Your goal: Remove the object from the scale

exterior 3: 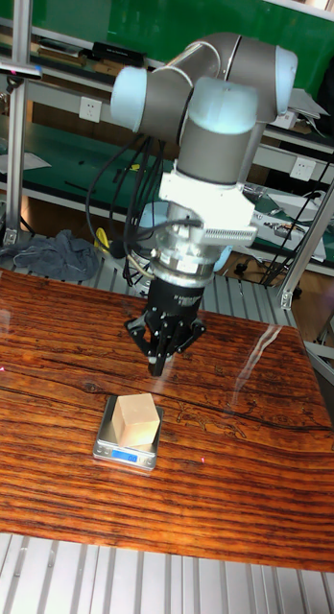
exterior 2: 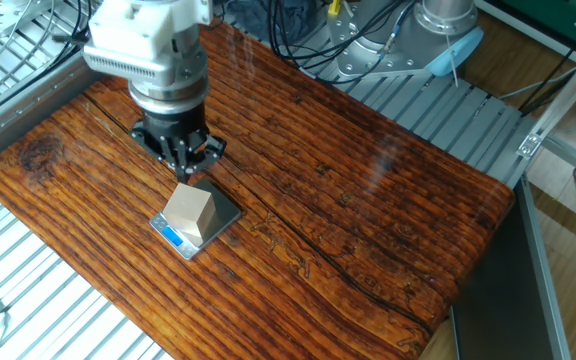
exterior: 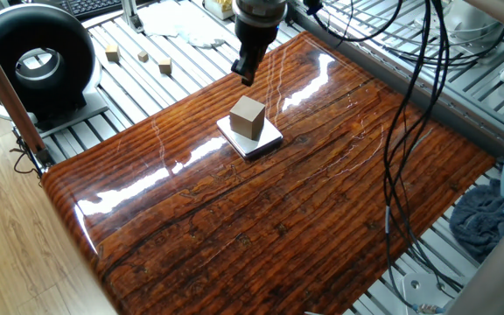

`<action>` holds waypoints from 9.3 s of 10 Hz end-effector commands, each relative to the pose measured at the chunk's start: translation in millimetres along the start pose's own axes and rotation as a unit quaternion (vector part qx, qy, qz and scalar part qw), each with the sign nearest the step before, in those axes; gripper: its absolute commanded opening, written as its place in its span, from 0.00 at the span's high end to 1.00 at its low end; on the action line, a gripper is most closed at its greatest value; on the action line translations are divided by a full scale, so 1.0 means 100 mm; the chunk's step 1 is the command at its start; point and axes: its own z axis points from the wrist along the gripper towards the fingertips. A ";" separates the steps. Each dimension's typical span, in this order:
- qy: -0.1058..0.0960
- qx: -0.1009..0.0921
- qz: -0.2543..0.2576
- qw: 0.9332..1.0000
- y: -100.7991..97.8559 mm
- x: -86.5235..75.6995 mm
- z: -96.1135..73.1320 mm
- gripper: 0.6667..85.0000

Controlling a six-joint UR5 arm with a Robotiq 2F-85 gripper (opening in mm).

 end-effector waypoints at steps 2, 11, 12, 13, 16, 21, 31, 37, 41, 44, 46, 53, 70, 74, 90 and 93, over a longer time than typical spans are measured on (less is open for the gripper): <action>0.008 -0.022 0.017 1.000 0.08 0.05 0.03 0.20; 0.028 -0.038 0.019 0.999 0.16 0.15 0.05 0.01; 0.036 -0.032 0.030 0.998 0.13 0.19 0.07 0.02; 0.052 -0.026 0.055 0.997 0.11 0.26 0.10 0.02; 0.070 -0.032 0.093 0.993 0.16 0.33 0.24 0.16; 0.061 -0.013 0.094 0.994 0.04 0.35 0.40 0.23; 0.003 0.005 0.051 0.999 -0.07 0.04 0.45 0.26; 0.015 0.037 0.052 0.998 -0.24 0.11 0.44 0.34; 0.025 -0.009 0.059 0.998 -0.10 0.17 0.38 0.33; 0.041 -0.027 0.085 0.995 -0.07 0.08 0.58 0.33; 0.043 -0.049 0.100 0.993 0.05 0.04 0.61 0.28; 0.050 -0.024 0.134 0.989 -0.08 -0.06 0.79 0.23; 0.055 -0.064 0.127 0.988 0.11 -0.04 0.70 0.28; 0.063 -0.042 0.130 0.989 0.02 0.00 0.74 0.20; 0.076 -0.043 0.128 0.988 0.08 0.11 1.05 0.40; 0.091 -0.039 0.142 0.985 0.12 0.10 0.86 0.99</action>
